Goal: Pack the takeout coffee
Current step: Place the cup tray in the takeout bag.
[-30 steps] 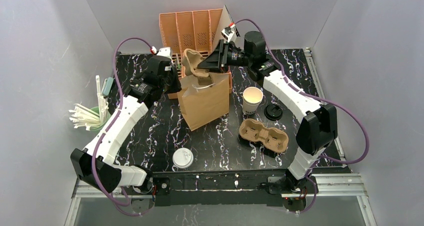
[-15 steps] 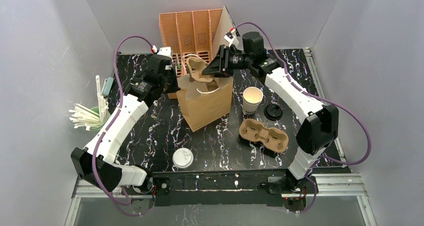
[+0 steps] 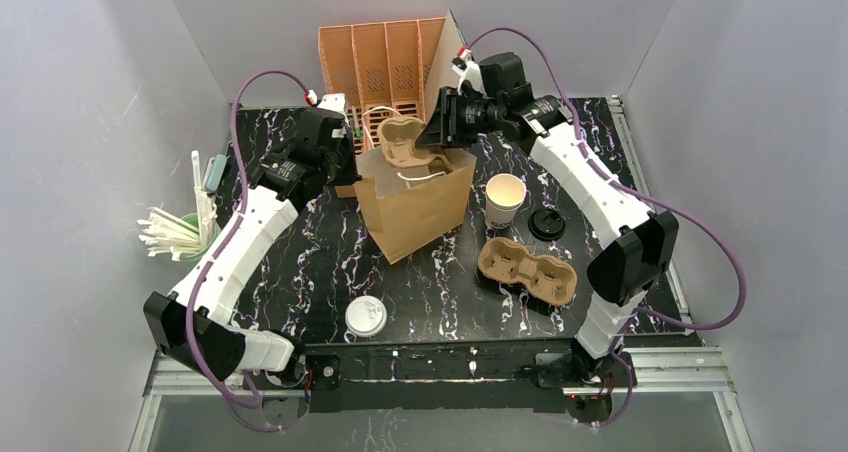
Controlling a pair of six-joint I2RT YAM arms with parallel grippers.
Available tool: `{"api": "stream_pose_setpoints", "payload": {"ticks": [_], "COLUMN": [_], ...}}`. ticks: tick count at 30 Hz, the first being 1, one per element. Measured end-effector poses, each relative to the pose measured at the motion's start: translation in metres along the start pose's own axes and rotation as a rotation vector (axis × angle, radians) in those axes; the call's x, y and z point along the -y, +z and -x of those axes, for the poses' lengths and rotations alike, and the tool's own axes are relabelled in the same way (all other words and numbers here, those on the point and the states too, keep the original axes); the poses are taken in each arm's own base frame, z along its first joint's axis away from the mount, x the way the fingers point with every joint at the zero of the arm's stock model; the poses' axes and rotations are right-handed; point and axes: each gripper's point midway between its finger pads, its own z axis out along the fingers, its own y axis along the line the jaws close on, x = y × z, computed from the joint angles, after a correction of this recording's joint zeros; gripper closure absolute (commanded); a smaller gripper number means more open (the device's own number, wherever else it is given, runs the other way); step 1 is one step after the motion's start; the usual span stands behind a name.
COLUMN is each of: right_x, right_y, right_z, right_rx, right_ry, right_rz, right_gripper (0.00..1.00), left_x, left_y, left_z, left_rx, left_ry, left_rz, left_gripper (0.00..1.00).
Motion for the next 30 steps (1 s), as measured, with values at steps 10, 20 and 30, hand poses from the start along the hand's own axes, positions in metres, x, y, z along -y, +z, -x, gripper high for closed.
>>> {"api": "stream_pose_setpoints", "payload": {"ticks": [10,20,30], "right_x": [0.008,0.016,0.02], "right_y": [0.023,0.034,0.031], "right_z": [-0.022,-0.035,-0.032], "right_rx": [-0.071,-0.109,-0.091], "right_ry": [-0.143,-0.244,-0.3], "right_rz": [-0.172,-0.311,-0.382], "right_gripper": [0.6,0.58,0.57], "left_x": [0.007,0.009,0.007], "left_y": [0.001,0.001,0.001], "left_z": [0.001,0.0,-0.001], "left_rx": [-0.006,-0.013,-0.015], "left_ry": [-0.002,0.0,0.014], "left_rz": [-0.034,-0.048,-0.043], "left_gripper": [1.0,1.0,1.0]}}
